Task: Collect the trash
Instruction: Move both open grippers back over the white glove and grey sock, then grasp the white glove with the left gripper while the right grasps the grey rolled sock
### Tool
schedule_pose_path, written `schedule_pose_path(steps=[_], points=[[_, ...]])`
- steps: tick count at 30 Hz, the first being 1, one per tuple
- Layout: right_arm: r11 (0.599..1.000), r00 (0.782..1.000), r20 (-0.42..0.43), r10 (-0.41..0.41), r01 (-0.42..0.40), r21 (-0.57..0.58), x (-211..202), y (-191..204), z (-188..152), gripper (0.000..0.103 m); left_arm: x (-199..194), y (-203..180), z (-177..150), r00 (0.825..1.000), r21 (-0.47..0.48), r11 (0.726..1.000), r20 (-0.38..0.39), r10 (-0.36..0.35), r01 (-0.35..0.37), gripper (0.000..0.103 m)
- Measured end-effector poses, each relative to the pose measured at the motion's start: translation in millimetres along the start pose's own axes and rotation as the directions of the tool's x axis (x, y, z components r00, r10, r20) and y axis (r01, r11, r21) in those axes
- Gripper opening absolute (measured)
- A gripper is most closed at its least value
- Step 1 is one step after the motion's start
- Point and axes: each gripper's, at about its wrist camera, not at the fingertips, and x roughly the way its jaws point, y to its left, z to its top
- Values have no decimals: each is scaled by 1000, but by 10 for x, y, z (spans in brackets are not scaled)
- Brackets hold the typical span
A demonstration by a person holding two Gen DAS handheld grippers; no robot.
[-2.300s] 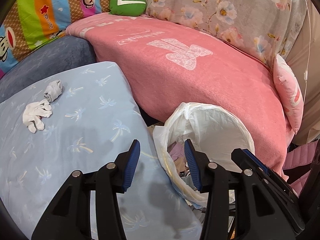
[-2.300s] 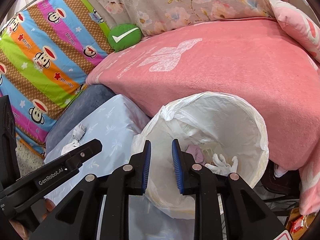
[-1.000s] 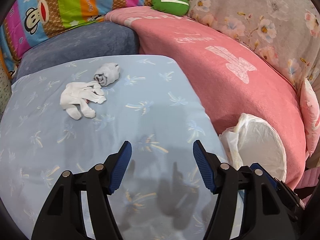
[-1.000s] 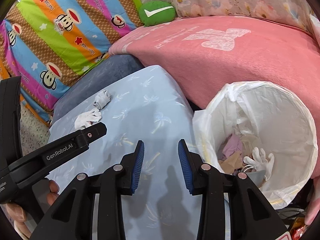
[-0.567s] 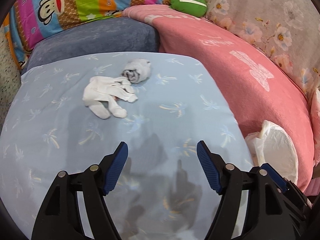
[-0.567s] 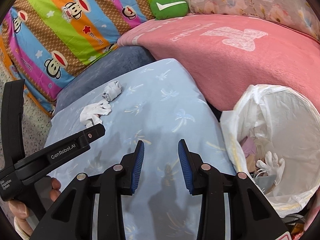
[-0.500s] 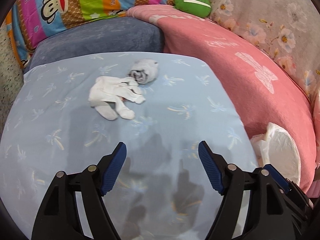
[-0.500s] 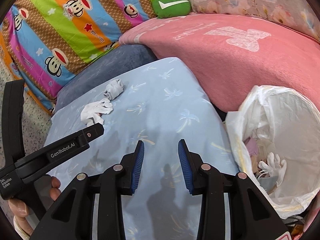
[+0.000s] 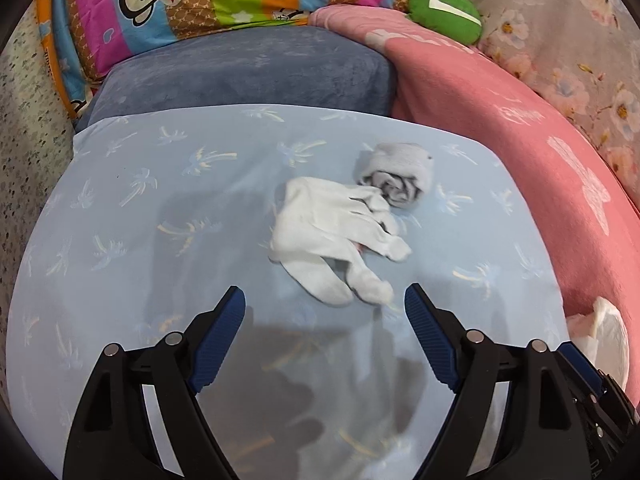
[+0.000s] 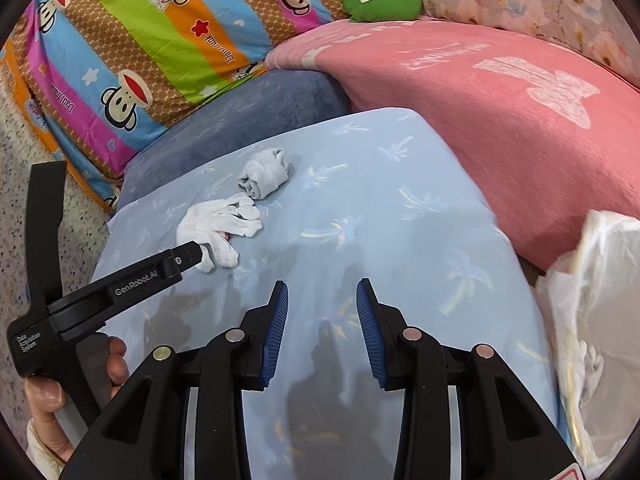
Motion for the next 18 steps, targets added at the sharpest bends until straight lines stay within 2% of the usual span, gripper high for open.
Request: schedule_pose_path(steps=[10,11,15,16,18], points=[[999,1000,4,15,-15,-34,506,313,454,36,391,80,280,999,-6,1000,-35,-12,12,78],[999,1000,3,20,-20,-31,552,333,502,36,425,83,297,999,-12,1000,-42,-17,16,75],[999,1000,-1,22,-22,-25,776,420,690,36,533,104,339,996,-19,999,-72,-52,51,48],[999,1000,-2,21,-21,-24,832,438,728,36,539,104,345,996,-16,999,-69,-53,52,45],[1000,1000,-12,24,-24,-19,957,470,789,36,525,111,350,996,-5,998,-65,-62,62,31]])
